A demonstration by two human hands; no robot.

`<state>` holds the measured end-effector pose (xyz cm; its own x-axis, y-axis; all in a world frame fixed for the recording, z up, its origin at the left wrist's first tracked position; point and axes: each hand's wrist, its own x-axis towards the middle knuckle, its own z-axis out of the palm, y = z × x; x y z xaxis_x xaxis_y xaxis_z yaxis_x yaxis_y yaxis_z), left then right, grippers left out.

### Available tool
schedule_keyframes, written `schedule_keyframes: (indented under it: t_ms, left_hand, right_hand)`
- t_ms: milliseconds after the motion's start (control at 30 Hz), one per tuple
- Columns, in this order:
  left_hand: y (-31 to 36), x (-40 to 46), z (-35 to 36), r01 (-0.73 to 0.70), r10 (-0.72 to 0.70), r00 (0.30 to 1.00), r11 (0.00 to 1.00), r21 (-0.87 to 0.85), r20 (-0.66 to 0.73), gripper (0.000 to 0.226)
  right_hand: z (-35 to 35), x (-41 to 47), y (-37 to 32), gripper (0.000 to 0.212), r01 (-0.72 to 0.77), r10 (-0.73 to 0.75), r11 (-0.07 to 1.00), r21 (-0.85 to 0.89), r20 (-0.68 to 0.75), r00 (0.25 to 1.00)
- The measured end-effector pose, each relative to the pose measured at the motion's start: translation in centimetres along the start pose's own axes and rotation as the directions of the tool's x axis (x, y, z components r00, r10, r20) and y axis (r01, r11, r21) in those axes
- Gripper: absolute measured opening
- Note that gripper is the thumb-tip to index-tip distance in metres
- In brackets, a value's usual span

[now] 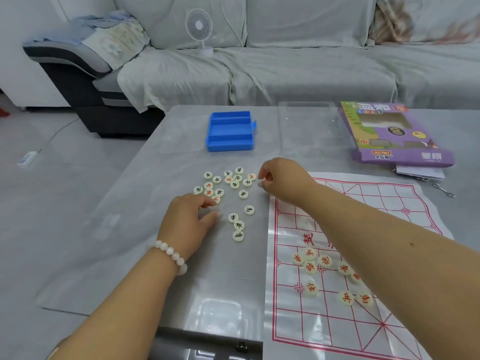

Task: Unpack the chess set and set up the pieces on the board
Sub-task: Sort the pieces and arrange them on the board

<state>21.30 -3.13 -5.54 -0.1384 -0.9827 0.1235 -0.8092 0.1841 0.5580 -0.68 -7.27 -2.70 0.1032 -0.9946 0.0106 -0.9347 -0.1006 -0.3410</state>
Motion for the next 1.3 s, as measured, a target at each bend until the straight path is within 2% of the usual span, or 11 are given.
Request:
schedule_keyframes:
  t_ms: [133, 267, 367, 500, 633, 767, 867, 967, 1067, 1167, 1300]
  left_hand:
    - [-0.6, 1.7, 0.2, 0.037, -0.035, 0.996, 0.999, 0.013, -0.080, 0.017]
    - [-0.4, 3.0, 0.9, 0.064, -0.062, 0.998, 0.995, 0.072, -0.028, 0.030]
    - [0.1, 3.3, 1.1, 0.063, -0.062, 0.998, 0.989, 0.131, -0.006, 0.033]
    - [-0.2, 3.2, 1.2, 0.044, -0.044, 0.999, 0.991, 0.130, -0.008, 0.022]
    - [-1.0, 2.9, 0.7, 0.076, -0.076, 0.997, 0.990, 0.120, -0.003, 0.018]
    - [-1.1, 3.5, 0.2, 0.139, -0.132, 0.987, 0.988, 0.071, -0.092, 0.021]
    - [-0.6, 4.1, 0.5, 0.158, -0.150, 0.986, 0.981, 0.114, -0.075, 0.028]
    - [-0.3, 4.5, 0.9, 0.159, -0.149, 0.986, 0.974, 0.162, -0.073, 0.029]
    - [0.0, 4.6, 1.2, 0.131, -0.118, 0.990, 0.967, 0.219, -0.072, 0.027]
    - [0.0, 4.6, 1.4, 0.117, -0.104, 0.992, 0.966, 0.230, -0.065, 0.027]
    - [0.3, 4.7, 1.2, 0.137, -0.127, 0.990, 0.967, 0.214, -0.063, 0.029]
  right_hand:
    - [1.0, 2.0, 0.0, 0.037, 0.001, 0.000, 0.998, -0.056, 0.013, 1.000]
    - [1.9, 3.1, -0.7, 0.046, 0.075, -0.067, 0.991, -0.107, 0.082, 0.994]
    - [2.2, 3.7, -0.9, 0.039, 0.115, -0.101, 0.982, -0.151, 0.099, 0.990]
    - [2.0, 3.7, -1.0, 0.029, 0.066, -0.055, 0.991, -0.115, 0.097, 0.994]
    - [1.5, 3.2, -1.3, 0.030, 0.024, -0.024, 0.999, -0.048, 0.001, 1.000]
    - [1.0, 3.3, -4.0, 0.027, 0.130, -0.129, 0.991, 0.033, -0.020, 0.991]
    - [1.7, 3.9, -5.9, 0.028, 0.153, -0.152, 0.987, -0.040, 0.028, 0.988]
    - [2.4, 4.8, -6.5, 0.025, 0.097, -0.085, 0.983, -0.159, 0.079, 0.993]
    - [2.6, 5.0, -7.1, 0.003, 0.076, -0.053, 0.973, -0.217, 0.112, 0.992]
    - [2.6, 5.0, -7.3, 0.032, 0.050, -0.024, 0.972, -0.231, 0.113, 0.993]
    - [2.6, 5.1, -7.3, 0.033, 0.007, 0.015, 0.979, -0.205, 0.104, 0.994]
